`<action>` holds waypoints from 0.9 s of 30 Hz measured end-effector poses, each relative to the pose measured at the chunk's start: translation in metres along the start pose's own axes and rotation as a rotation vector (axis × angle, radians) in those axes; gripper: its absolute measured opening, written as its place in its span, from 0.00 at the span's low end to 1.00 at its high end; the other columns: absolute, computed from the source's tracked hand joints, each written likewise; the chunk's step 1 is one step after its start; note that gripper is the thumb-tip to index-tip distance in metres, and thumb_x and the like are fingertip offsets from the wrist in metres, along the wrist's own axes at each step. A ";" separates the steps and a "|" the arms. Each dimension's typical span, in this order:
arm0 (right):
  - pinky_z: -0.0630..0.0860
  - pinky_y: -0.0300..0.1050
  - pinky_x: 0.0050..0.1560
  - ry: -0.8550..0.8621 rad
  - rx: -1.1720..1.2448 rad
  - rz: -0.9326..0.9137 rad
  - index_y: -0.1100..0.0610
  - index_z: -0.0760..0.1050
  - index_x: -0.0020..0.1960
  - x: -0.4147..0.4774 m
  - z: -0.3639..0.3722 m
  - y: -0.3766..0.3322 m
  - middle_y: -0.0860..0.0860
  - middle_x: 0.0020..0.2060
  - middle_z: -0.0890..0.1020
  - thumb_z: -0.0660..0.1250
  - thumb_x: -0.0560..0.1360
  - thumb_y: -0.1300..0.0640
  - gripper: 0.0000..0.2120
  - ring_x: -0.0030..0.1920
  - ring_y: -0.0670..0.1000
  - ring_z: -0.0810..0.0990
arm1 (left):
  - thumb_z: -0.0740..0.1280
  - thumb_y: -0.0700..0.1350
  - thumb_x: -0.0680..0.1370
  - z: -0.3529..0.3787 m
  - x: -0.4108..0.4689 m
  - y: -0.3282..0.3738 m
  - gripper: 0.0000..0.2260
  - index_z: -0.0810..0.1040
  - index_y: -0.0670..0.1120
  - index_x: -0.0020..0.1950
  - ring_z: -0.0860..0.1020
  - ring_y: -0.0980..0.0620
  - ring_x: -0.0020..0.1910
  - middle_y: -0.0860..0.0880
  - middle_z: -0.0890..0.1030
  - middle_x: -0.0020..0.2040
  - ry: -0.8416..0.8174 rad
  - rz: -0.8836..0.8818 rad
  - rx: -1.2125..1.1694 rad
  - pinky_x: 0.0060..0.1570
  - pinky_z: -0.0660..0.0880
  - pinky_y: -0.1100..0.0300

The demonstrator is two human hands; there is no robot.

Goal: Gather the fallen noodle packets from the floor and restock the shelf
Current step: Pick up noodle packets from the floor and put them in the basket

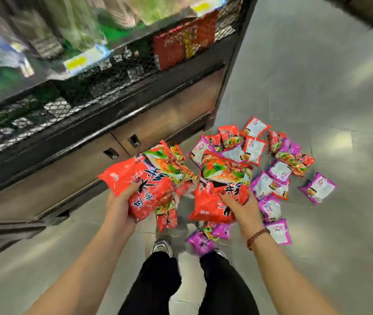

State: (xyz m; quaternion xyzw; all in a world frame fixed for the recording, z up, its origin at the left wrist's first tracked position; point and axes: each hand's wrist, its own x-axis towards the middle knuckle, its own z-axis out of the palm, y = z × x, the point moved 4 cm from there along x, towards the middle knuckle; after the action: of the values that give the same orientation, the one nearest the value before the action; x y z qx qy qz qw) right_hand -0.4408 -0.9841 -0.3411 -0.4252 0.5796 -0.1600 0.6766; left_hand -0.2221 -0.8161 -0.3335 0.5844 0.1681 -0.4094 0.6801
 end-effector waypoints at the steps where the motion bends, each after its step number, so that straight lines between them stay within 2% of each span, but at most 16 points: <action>1: 0.73 0.62 0.63 -0.013 0.032 0.015 0.48 0.67 0.66 -0.009 -0.002 -0.006 0.52 0.63 0.76 0.81 0.52 0.41 0.46 0.62 0.55 0.77 | 0.69 0.39 0.76 0.001 -0.014 0.004 0.17 0.75 0.49 0.64 0.84 0.47 0.45 0.45 0.84 0.55 -0.002 0.016 -0.008 0.38 0.82 0.53; 2: 0.74 0.62 0.61 -0.029 0.053 0.023 0.47 0.68 0.63 -0.016 -0.004 -0.010 0.53 0.61 0.78 0.81 0.54 0.43 0.41 0.60 0.56 0.78 | 0.69 0.39 0.76 0.001 -0.028 0.007 0.16 0.76 0.49 0.62 0.84 0.48 0.44 0.45 0.84 0.55 -0.002 0.034 -0.016 0.38 0.82 0.53; 4: 0.77 0.59 0.58 -0.074 0.072 0.004 0.49 0.70 0.60 -0.029 -0.011 -0.019 0.53 0.56 0.80 0.78 0.64 0.53 0.28 0.55 0.55 0.80 | 0.68 0.39 0.76 0.002 -0.054 0.005 0.15 0.76 0.48 0.61 0.84 0.47 0.44 0.44 0.84 0.55 0.021 0.072 -0.054 0.39 0.82 0.52; 6: 0.79 0.56 0.55 -0.123 0.048 -0.012 0.52 0.71 0.62 -0.037 -0.019 -0.023 0.53 0.55 0.81 0.76 0.68 0.58 0.24 0.53 0.54 0.81 | 0.68 0.38 0.76 0.000 -0.079 -0.005 0.18 0.74 0.46 0.65 0.83 0.47 0.44 0.43 0.83 0.56 0.071 0.099 -0.103 0.41 0.82 0.50; 8: 0.79 0.56 0.55 -0.192 0.001 -0.030 0.53 0.71 0.64 -0.047 -0.024 -0.028 0.54 0.56 0.81 0.77 0.68 0.56 0.27 0.54 0.54 0.81 | 0.68 0.38 0.76 -0.004 -0.104 -0.020 0.21 0.72 0.44 0.68 0.84 0.47 0.42 0.42 0.82 0.58 0.117 0.119 -0.183 0.40 0.83 0.50; 11: 0.77 0.60 0.58 -0.296 -0.054 -0.005 0.54 0.67 0.69 -0.059 -0.033 -0.025 0.54 0.60 0.79 0.81 0.57 0.44 0.45 0.58 0.56 0.80 | 0.69 0.38 0.76 -0.011 -0.139 -0.048 0.21 0.72 0.44 0.69 0.85 0.48 0.41 0.42 0.82 0.58 0.199 0.157 -0.267 0.37 0.82 0.52; 12: 0.77 0.60 0.58 -0.338 -0.084 -0.012 0.53 0.67 0.69 -0.062 -0.036 -0.025 0.54 0.60 0.79 0.81 0.58 0.45 0.44 0.57 0.56 0.80 | 0.69 0.38 0.76 -0.014 -0.150 -0.058 0.21 0.72 0.44 0.69 0.85 0.48 0.41 0.42 0.82 0.58 0.234 0.171 -0.304 0.37 0.83 0.52; 14: 0.80 0.56 0.52 -0.430 -0.159 -0.031 0.53 0.69 0.66 -0.066 -0.040 -0.023 0.54 0.56 0.81 0.77 0.67 0.56 0.31 0.52 0.54 0.83 | 0.68 0.38 0.76 -0.020 -0.169 -0.077 0.21 0.72 0.44 0.69 0.85 0.48 0.43 0.41 0.81 0.60 0.299 0.202 -0.378 0.40 0.83 0.51; 16: 0.82 0.48 0.44 -0.502 -0.208 -0.045 0.52 0.71 0.62 -0.069 -0.041 -0.021 0.52 0.52 0.82 0.73 0.71 0.64 0.23 0.46 0.50 0.84 | 0.68 0.38 0.77 -0.027 -0.188 -0.097 0.21 0.73 0.44 0.69 0.84 0.48 0.45 0.41 0.80 0.62 0.348 0.215 -0.441 0.42 0.83 0.52; 19: 0.79 0.39 0.36 -0.626 -0.299 -0.048 0.46 0.70 0.54 -0.085 -0.032 -0.016 0.49 0.49 0.81 0.72 0.72 0.64 0.19 0.42 0.44 0.83 | 0.68 0.39 0.77 -0.038 -0.219 -0.123 0.21 0.72 0.46 0.70 0.84 0.48 0.46 0.43 0.81 0.62 0.439 0.215 -0.515 0.36 0.82 0.55; 23: 0.81 0.43 0.42 -0.721 -0.366 -0.035 0.46 0.70 0.57 -0.113 -0.009 -0.001 0.50 0.53 0.80 0.74 0.71 0.59 0.21 0.47 0.46 0.83 | 0.68 0.39 0.77 -0.064 -0.261 -0.138 0.19 0.73 0.47 0.68 0.85 0.52 0.39 0.46 0.83 0.56 0.574 0.247 -0.602 0.33 0.81 0.56; 26: 0.78 0.53 0.58 -0.805 -0.450 -0.034 0.49 0.67 0.65 -0.142 0.018 0.018 0.51 0.59 0.77 0.77 0.67 0.53 0.30 0.58 0.51 0.79 | 0.69 0.38 0.76 -0.095 -0.288 -0.145 0.14 0.76 0.49 0.61 0.85 0.52 0.37 0.48 0.84 0.50 0.660 0.279 -0.657 0.31 0.81 0.57; 27: 0.76 0.54 0.60 -0.834 -0.481 -0.055 0.48 0.67 0.62 -0.153 0.028 0.024 0.51 0.59 0.77 0.77 0.68 0.53 0.28 0.58 0.51 0.78 | 0.69 0.38 0.76 -0.107 -0.297 -0.147 0.12 0.77 0.49 0.58 0.85 0.52 0.37 0.48 0.84 0.49 0.679 0.291 -0.678 0.31 0.81 0.57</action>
State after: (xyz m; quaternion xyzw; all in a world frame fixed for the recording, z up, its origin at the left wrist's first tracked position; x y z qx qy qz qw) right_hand -0.4639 -0.8501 -0.2610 -0.6126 0.2680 0.1450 0.7293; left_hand -0.4868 -0.6065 -0.2482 0.4481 0.4204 -0.0195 0.7888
